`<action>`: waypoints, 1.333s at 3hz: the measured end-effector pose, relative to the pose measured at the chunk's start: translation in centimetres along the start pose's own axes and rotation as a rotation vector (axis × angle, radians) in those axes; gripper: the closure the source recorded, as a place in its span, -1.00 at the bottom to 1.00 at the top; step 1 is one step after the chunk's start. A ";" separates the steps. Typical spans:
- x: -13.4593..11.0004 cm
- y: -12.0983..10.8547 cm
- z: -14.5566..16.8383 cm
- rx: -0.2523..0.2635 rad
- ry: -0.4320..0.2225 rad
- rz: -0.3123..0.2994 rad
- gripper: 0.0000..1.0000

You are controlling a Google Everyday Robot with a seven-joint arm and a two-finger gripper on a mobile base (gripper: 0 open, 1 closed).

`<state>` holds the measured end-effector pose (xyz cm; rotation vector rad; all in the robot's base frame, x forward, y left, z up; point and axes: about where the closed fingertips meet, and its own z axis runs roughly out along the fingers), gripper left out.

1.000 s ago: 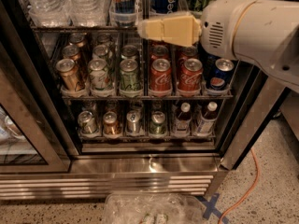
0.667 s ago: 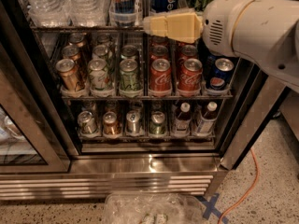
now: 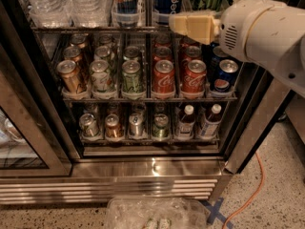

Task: Pick green can from top shelf of fridge

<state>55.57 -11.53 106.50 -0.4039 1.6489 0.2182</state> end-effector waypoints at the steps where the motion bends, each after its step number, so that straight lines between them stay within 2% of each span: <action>1: -1.7 -0.7 0.9 0.017 -0.042 0.014 -0.66; 2: -3.1 -1.6 1.6 0.039 -0.078 0.028 -0.64; 3: -3.4 -2.4 2.1 0.062 -0.093 0.033 -0.64; 4: -2.4 -3.4 1.8 0.104 -0.090 0.044 -0.58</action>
Offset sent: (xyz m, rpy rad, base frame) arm 0.0490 -0.0089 0.0493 0.0840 -0.0908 -0.0671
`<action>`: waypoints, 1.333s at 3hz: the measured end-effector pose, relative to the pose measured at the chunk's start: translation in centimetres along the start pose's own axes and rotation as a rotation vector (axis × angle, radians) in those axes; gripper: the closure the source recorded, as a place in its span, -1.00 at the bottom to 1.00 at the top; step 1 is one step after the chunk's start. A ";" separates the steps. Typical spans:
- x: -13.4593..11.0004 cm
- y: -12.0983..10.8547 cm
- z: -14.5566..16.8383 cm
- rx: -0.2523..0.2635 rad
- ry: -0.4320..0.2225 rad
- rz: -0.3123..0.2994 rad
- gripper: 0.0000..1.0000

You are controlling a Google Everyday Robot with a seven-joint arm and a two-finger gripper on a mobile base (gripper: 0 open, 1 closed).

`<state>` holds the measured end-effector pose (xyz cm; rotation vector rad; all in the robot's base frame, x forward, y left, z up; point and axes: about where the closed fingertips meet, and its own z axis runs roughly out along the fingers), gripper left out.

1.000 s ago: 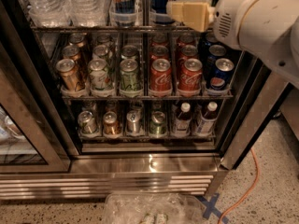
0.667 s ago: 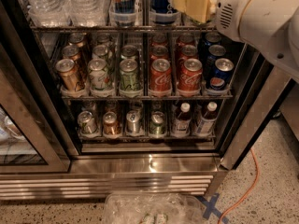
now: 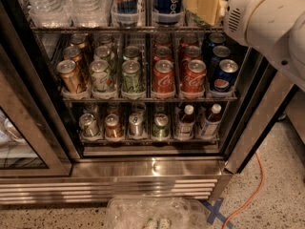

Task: Pick green can from top shelf of fridge

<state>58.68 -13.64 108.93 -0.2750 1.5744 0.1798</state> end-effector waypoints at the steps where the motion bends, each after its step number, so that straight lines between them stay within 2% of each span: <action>1: 0.8 -0.5 0.1 0.025 0.001 0.013 -0.58; 4: -0.3 -0.6 3.2 0.040 -0.052 0.014 -0.54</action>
Offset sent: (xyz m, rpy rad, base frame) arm 0.0332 0.0054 0.0045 0.0169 -0.0089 -0.0530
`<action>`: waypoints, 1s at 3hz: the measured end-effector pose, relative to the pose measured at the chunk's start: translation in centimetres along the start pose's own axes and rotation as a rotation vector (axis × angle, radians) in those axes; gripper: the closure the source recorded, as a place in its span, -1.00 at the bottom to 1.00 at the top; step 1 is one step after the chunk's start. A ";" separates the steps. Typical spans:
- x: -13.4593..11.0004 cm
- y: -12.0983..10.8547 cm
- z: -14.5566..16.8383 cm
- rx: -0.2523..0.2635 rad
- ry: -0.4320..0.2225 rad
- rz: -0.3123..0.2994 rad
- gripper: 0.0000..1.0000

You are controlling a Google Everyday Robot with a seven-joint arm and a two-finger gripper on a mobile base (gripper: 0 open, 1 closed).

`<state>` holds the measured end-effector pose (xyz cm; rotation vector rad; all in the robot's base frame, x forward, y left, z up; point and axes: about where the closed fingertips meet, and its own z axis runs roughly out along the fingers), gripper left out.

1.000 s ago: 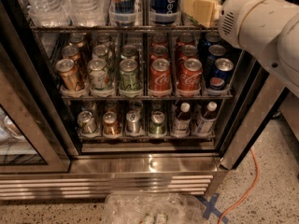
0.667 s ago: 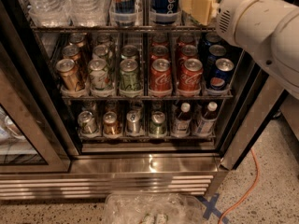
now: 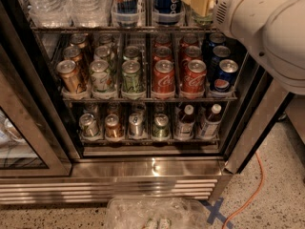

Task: Pick green can from top shelf of fridge

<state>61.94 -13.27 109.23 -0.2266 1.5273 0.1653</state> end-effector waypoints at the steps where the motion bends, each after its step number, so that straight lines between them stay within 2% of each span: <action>1: 0.7 -0.1 0.5 0.009 0.002 0.011 -0.52; 3: 1.1 -1.1 1.5 0.044 -0.011 0.036 -0.48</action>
Offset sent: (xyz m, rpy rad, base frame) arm 0.0196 -0.0086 -0.0171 0.0441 0.0100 -0.0479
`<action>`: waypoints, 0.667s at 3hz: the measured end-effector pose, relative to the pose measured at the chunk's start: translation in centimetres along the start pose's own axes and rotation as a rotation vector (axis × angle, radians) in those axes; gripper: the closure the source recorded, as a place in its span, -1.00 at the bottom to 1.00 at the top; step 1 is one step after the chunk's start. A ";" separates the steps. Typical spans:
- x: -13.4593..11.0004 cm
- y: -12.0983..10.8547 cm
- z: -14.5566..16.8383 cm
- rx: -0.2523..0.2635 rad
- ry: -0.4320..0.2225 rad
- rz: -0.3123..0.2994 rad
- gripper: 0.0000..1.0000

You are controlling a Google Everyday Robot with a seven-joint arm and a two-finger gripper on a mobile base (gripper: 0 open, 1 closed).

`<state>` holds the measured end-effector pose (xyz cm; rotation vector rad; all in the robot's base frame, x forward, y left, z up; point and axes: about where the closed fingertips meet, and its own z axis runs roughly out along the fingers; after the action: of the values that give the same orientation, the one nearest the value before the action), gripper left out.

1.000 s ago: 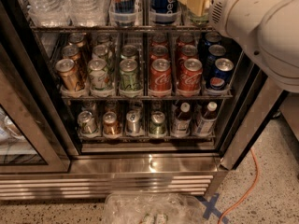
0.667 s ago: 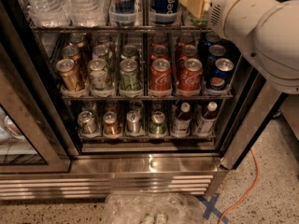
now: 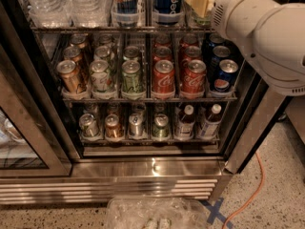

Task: Pick green can from top shelf of fridge

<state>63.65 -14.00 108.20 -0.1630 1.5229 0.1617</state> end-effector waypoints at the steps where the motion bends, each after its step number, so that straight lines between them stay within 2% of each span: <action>1: 0.4 -0.3 0.7 0.009 0.000 0.014 -0.44; 2: 1.5 -0.8 1.8 0.018 0.009 0.032 -0.42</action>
Offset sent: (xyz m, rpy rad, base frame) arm 0.0396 -0.0076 -0.0271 0.0518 0.0403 -0.0315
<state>65.68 -14.37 106.82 -0.1251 1.5362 0.1732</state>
